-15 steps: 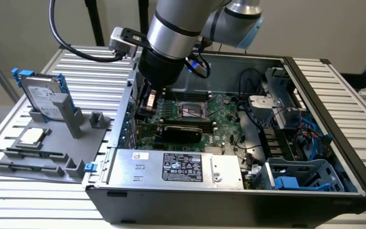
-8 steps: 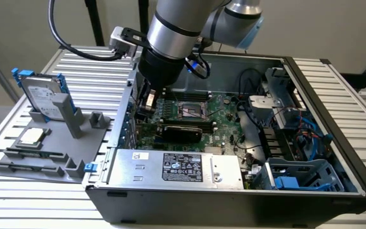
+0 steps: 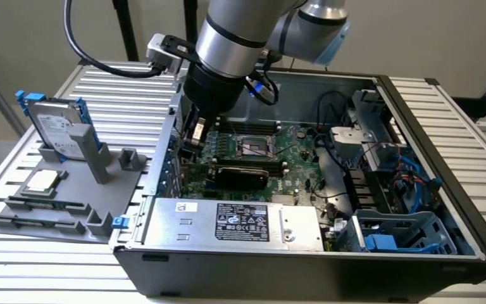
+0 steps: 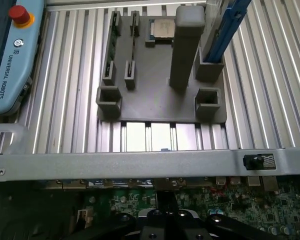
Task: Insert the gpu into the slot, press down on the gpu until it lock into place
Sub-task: 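Press down on the gpu until it lock into place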
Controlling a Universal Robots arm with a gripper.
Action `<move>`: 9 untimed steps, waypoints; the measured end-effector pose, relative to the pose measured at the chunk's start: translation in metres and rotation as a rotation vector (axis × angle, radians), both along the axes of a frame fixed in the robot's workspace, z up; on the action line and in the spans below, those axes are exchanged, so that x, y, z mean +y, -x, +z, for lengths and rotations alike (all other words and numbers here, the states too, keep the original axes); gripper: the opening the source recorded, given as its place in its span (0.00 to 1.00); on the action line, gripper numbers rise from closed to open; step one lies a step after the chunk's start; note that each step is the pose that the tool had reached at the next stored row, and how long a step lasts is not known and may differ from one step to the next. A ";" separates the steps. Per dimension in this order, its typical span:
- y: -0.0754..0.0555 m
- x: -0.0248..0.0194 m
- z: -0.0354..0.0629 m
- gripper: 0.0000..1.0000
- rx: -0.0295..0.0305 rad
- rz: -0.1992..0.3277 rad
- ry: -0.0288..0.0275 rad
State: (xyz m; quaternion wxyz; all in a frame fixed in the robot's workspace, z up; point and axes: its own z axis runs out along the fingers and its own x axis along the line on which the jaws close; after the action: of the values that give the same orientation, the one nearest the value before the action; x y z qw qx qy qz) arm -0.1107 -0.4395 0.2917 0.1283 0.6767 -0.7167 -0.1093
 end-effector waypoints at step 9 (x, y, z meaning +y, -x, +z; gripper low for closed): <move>0.000 0.0023 -0.0001 0.11 0.0024 -0.020 0.0156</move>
State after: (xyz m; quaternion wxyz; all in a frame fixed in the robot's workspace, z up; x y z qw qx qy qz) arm -0.1107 -0.4372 0.2916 0.1334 0.6684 -0.7241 -0.1058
